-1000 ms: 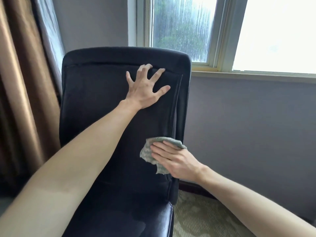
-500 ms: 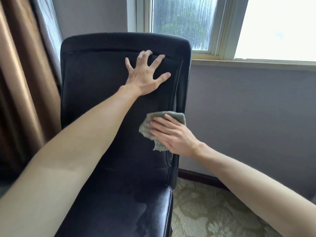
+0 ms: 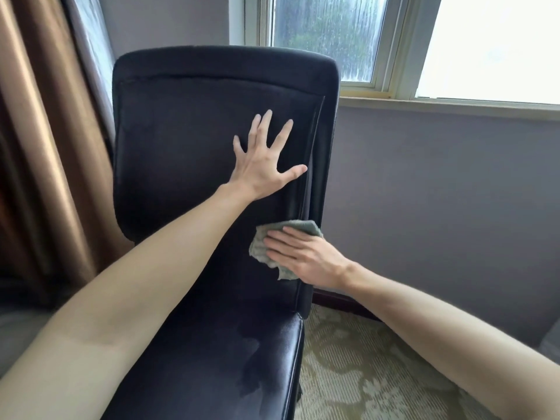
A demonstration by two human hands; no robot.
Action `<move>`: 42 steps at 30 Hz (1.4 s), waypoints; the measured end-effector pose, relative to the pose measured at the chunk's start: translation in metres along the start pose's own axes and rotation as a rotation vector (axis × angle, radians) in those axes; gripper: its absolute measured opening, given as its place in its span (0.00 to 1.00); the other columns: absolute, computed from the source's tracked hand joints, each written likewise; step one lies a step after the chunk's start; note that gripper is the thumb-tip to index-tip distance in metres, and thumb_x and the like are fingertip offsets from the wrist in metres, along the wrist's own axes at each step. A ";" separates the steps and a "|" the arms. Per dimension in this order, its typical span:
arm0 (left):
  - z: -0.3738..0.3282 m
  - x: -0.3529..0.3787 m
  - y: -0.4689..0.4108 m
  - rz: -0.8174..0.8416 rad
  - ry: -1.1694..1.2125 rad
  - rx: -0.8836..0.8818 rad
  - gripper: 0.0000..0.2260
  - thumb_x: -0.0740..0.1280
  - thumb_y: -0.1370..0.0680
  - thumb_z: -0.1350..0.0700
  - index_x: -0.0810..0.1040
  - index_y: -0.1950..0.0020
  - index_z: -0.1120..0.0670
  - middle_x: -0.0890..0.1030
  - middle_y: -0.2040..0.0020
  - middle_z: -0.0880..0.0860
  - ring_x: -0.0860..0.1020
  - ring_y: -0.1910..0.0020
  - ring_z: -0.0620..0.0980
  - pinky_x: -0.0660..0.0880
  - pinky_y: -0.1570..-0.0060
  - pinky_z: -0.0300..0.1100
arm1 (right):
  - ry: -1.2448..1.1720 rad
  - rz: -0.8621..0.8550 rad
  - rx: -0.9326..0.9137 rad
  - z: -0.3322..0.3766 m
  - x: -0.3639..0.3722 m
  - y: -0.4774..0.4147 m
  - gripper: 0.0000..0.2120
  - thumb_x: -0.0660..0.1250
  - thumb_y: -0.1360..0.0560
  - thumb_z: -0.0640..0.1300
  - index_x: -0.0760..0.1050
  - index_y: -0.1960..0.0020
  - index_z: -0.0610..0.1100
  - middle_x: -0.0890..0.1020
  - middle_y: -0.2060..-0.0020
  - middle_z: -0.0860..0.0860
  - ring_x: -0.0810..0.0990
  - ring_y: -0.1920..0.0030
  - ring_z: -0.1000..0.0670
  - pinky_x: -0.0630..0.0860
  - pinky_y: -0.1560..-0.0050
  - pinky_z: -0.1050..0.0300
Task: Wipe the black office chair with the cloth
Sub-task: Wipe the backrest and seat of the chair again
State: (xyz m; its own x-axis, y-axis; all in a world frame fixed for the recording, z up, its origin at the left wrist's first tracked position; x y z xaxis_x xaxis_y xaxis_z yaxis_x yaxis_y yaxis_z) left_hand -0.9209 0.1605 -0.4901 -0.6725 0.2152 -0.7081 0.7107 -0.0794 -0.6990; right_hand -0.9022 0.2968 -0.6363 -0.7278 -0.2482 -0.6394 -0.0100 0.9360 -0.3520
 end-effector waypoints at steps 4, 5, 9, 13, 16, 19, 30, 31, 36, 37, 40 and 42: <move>0.000 0.013 0.021 0.022 0.048 -0.026 0.39 0.61 0.25 0.33 0.46 0.20 0.42 0.38 0.21 0.55 0.37 0.22 0.54 0.43 0.30 0.69 | 0.023 0.084 -0.031 0.007 0.001 0.003 0.22 0.52 0.23 0.42 0.75 0.34 0.39 0.72 0.31 0.43 0.69 0.29 0.43 0.55 0.27 0.46; 0.000 0.014 0.024 0.028 0.059 -0.030 0.39 0.62 0.25 0.33 0.46 0.21 0.42 0.38 0.21 0.55 0.36 0.23 0.53 0.42 0.30 0.69 | 0.030 0.074 -0.042 0.002 -0.003 0.001 0.22 0.52 0.24 0.42 0.74 0.34 0.39 0.72 0.31 0.43 0.68 0.29 0.44 0.55 0.27 0.46; 0.002 0.014 0.028 0.048 0.086 -0.028 0.37 0.62 0.24 0.34 0.47 0.21 0.40 0.37 0.21 0.53 0.36 0.23 0.52 0.41 0.30 0.70 | 0.129 -0.035 0.009 -0.029 -0.022 -0.010 0.19 0.58 0.23 0.41 0.74 0.33 0.41 0.72 0.30 0.44 0.66 0.28 0.43 0.55 0.25 0.46; 0.004 0.012 0.029 0.050 0.110 -0.010 0.33 0.60 0.22 0.37 0.49 0.21 0.39 0.38 0.20 0.51 0.36 0.23 0.51 0.42 0.31 0.71 | 0.124 -0.141 0.124 -0.032 -0.026 -0.009 0.17 0.60 0.22 0.40 0.74 0.33 0.41 0.72 0.30 0.44 0.67 0.28 0.44 0.59 0.26 0.45; 0.004 0.011 0.032 0.054 0.124 -0.001 0.32 0.60 0.21 0.38 0.49 0.21 0.39 0.38 0.20 0.51 0.36 0.23 0.52 0.42 0.31 0.72 | 0.057 -0.048 0.074 0.000 0.001 0.007 0.20 0.58 0.22 0.41 0.73 0.32 0.40 0.71 0.30 0.43 0.65 0.27 0.42 0.57 0.26 0.45; 0.005 0.011 0.031 0.065 0.113 0.003 0.32 0.60 0.21 0.39 0.49 0.21 0.39 0.38 0.20 0.51 0.36 0.23 0.52 0.41 0.31 0.72 | 0.058 0.066 -0.006 0.015 0.013 0.020 0.22 0.54 0.23 0.42 0.73 0.32 0.42 0.68 0.28 0.45 0.64 0.26 0.45 0.53 0.25 0.47; 0.011 0.009 0.026 0.058 0.094 0.021 0.29 0.58 0.20 0.40 0.51 0.21 0.39 0.40 0.20 0.52 0.37 0.22 0.52 0.42 0.31 0.72 | 0.181 -0.160 0.085 -0.047 -0.025 -0.012 0.16 0.62 0.21 0.40 0.77 0.35 0.44 0.73 0.31 0.45 0.67 0.28 0.43 0.63 0.28 0.44; 0.011 0.010 0.026 0.056 0.095 0.022 0.29 0.58 0.20 0.40 0.51 0.21 0.39 0.40 0.20 0.52 0.37 0.22 0.53 0.43 0.31 0.72 | 0.164 -0.160 0.075 -0.043 -0.023 -0.009 0.17 0.61 0.22 0.40 0.76 0.34 0.44 0.73 0.31 0.44 0.67 0.28 0.43 0.62 0.28 0.44; 0.010 0.014 0.026 0.041 0.100 0.013 0.30 0.59 0.21 0.39 0.51 0.21 0.39 0.40 0.20 0.52 0.37 0.22 0.53 0.42 0.32 0.72 | 0.086 -0.064 -0.025 -0.004 0.004 0.011 0.19 0.57 0.24 0.40 0.77 0.36 0.44 0.72 0.30 0.44 0.68 0.28 0.42 0.57 0.26 0.44; 0.010 0.015 0.027 0.042 0.096 0.014 0.31 0.59 0.21 0.39 0.50 0.21 0.39 0.40 0.20 0.52 0.37 0.22 0.54 0.41 0.32 0.72 | 0.089 -0.040 -0.035 0.001 0.008 0.013 0.20 0.56 0.25 0.40 0.77 0.36 0.45 0.72 0.30 0.44 0.68 0.28 0.42 0.55 0.26 0.45; 0.009 0.016 0.027 0.054 0.083 0.015 0.32 0.59 0.21 0.38 0.49 0.21 0.39 0.39 0.20 0.52 0.37 0.22 0.53 0.41 0.32 0.71 | 0.120 0.010 -0.066 0.008 0.016 0.016 0.21 0.56 0.25 0.40 0.76 0.36 0.45 0.71 0.30 0.44 0.66 0.28 0.43 0.52 0.25 0.47; 0.009 0.016 0.026 0.058 0.075 0.014 0.32 0.59 0.21 0.38 0.49 0.21 0.39 0.39 0.20 0.52 0.37 0.22 0.53 0.42 0.32 0.71 | 0.128 0.042 -0.090 0.008 0.018 0.018 0.21 0.55 0.25 0.41 0.75 0.34 0.45 0.69 0.28 0.44 0.64 0.26 0.44 0.50 0.24 0.47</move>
State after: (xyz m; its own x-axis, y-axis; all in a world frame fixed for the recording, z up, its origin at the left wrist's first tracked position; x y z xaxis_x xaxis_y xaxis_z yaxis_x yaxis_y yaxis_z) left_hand -0.9149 0.1530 -0.5208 -0.6128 0.2821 -0.7382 0.7445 -0.1071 -0.6590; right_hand -0.9097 0.3069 -0.6594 -0.8103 -0.1801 -0.5577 -0.0350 0.9648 -0.2607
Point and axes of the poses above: each hand's wrist, its own y-axis away from the middle knuckle, its own x-axis out of the palm, z = x × y, the point moved 4 cm from there along -y, towards the middle knuckle
